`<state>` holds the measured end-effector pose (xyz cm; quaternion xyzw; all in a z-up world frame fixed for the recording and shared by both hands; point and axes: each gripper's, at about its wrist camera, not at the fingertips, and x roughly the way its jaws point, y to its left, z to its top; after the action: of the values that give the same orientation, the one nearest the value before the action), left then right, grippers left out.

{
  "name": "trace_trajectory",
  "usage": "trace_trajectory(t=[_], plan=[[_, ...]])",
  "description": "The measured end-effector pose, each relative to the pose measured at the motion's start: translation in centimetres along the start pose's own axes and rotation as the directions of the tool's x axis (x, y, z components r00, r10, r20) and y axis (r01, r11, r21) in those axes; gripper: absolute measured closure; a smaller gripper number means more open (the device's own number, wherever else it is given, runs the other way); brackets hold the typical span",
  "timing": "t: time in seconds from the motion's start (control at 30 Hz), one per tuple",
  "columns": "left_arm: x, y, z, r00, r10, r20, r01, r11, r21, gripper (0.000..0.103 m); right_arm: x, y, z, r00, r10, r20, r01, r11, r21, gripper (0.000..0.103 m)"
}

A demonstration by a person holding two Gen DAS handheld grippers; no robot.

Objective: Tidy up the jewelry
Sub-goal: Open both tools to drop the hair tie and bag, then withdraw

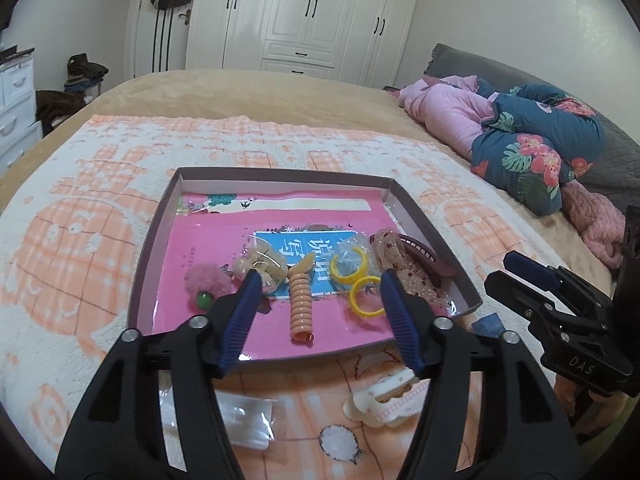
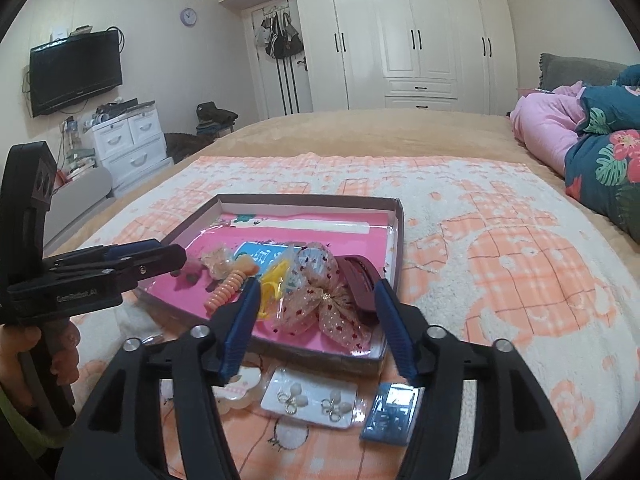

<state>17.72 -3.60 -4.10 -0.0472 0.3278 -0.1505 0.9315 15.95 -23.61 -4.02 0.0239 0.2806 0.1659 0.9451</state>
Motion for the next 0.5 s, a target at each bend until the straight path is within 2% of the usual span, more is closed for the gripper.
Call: trace_trajectory(t=[0.13,0.23,0.5], plan=[[-0.9,0.0,-0.3,1.000,-0.001,0.004,0.001,1.000,0.001,0.034,-0.5,0.1,-0.2,1.000,0.003,0.003,-0.003,1.000,0.003,0.037],[-1.4,0.1,-0.5,1.000,-0.001,0.007,0.001,1.000,-0.003,0.029,-1.3,0.0,-0.5,1.000,0.008,0.006,-0.008,1.000,0.008,0.034],[-2.7,-0.2,-1.3,1.000,0.006,0.015,-0.006,1.000,0.004,0.022,-3.5,-0.7,-1.7,1.000,-0.014,0.019,0.014,1.000,0.024,0.031]])
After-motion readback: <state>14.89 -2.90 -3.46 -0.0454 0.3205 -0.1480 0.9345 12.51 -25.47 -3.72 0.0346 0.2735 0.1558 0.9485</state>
